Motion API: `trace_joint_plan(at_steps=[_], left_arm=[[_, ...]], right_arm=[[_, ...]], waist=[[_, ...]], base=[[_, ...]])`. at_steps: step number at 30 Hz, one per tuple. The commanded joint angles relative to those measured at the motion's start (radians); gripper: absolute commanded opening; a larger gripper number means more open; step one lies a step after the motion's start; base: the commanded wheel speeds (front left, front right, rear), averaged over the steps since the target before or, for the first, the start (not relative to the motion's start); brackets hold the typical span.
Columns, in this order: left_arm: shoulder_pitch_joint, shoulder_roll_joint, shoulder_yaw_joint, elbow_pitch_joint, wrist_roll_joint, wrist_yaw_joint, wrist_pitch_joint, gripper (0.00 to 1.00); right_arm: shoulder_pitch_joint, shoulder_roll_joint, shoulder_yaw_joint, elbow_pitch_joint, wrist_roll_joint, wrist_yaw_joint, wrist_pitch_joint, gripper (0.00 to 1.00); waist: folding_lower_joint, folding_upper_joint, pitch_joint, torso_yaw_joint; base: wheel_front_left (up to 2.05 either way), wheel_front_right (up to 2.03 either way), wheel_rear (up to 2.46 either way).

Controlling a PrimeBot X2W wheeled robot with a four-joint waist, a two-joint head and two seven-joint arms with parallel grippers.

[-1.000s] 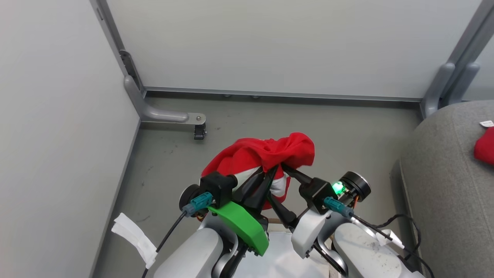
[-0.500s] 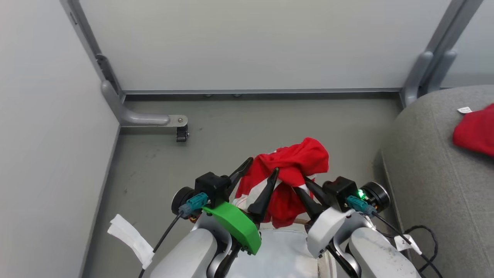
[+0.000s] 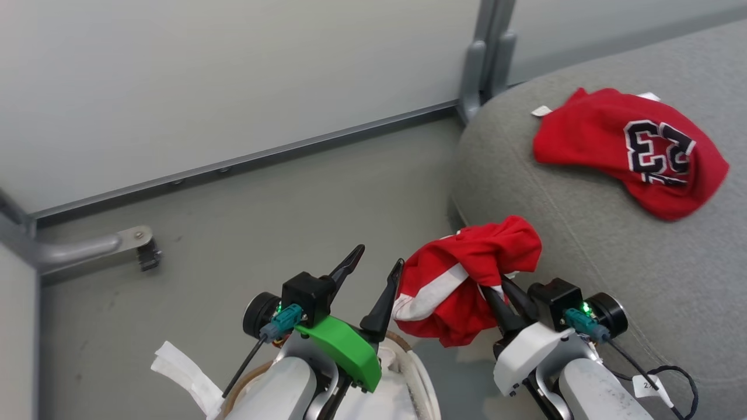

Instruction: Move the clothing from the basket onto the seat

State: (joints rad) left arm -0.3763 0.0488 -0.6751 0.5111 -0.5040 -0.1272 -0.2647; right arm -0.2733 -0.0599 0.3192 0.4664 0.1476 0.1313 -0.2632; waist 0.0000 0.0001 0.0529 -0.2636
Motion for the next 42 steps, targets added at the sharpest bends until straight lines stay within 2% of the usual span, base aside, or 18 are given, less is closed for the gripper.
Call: trace_joint_plan(at_steps=[1, 4, 9, 15, 23, 33, 35, 36, 42], left_arm=[[0.019, 0.004, 0.006, -0.006, 0.007, -0.003, 0.001, 1.00], [0.013, 0.005, 0.000, -0.012, 0.015, -0.003, 0.001, 1.00], [-0.018, 0.006, -0.033, -0.008, 0.014, -0.004, 0.001, 1.00], [-0.032, 0.006, -0.037, 0.015, 0.035, -0.004, 0.001, 1.00], [-0.094, 0.037, -0.081, 0.012, 0.061, -0.004, 0.001, 1.00], [-0.194, 0.083, -0.120, -0.015, 0.081, -0.004, 0.001, 1.00], [-0.212, 0.088, -0.126, -0.016, 0.085, -0.004, 0.001, 1.00], [-0.229, 0.094, -0.121, -0.023, 0.089, -0.004, 0.001, 1.00], [-0.264, 0.109, -0.114, -0.027, 0.097, -0.004, 0.001, 1.00]], right_arm=[[0.012, -0.006, -0.008, -0.015, -0.002, -0.001, -0.002, 0.00], [0.022, -0.019, -0.052, -0.046, 0.012, -0.001, -0.002, 0.00], [0.021, -0.040, -0.125, -0.084, -0.003, -0.001, -0.002, 0.00], [-0.091, -0.110, -0.168, -0.106, -0.024, -0.001, -0.002, 0.00], [-0.349, -0.262, -0.259, -0.052, -0.055, -0.001, -0.002, 0.00], [-0.627, -0.384, -0.387, 0.107, -0.116, -0.001, -0.002, 0.00], [-0.662, -0.401, -0.411, 0.146, -0.142, -0.001, -0.002, 0.00], [-0.699, -0.410, -0.464, 0.200, -0.168, -0.001, -0.002, 0.00], [-0.729, -0.388, -0.577, 0.310, -0.208, -0.001, -0.002, 0.00]], waist=[[0.0000, -0.0001, 0.022, -0.216], [0.0000, -0.0001, 0.038, -0.261], [0.0000, -0.0001, 0.067, -0.273], [0.0000, -0.0001, 0.118, -0.276], [0.0000, -0.0001, 0.264, -0.210], [0.0000, -0.0001, 0.463, -0.088], [0.0000, -0.0001, 0.497, -0.068], [0.0000, -0.0001, 0.537, -0.046], [0.0000, -0.0001, 0.619, -0.001]], base=[[0.00, 0.00, 0.00], [0.00, 0.00, 0.00], [0.00, 0.00, 0.00], [0.00, 0.00, 0.00], [0.00, 0.00, 0.00], [0.00, 0.00, 0.00], [0.00, 0.00, 0.00], [0.00, 0.00, 0.00], [0.00, 0.00, 0.00]])
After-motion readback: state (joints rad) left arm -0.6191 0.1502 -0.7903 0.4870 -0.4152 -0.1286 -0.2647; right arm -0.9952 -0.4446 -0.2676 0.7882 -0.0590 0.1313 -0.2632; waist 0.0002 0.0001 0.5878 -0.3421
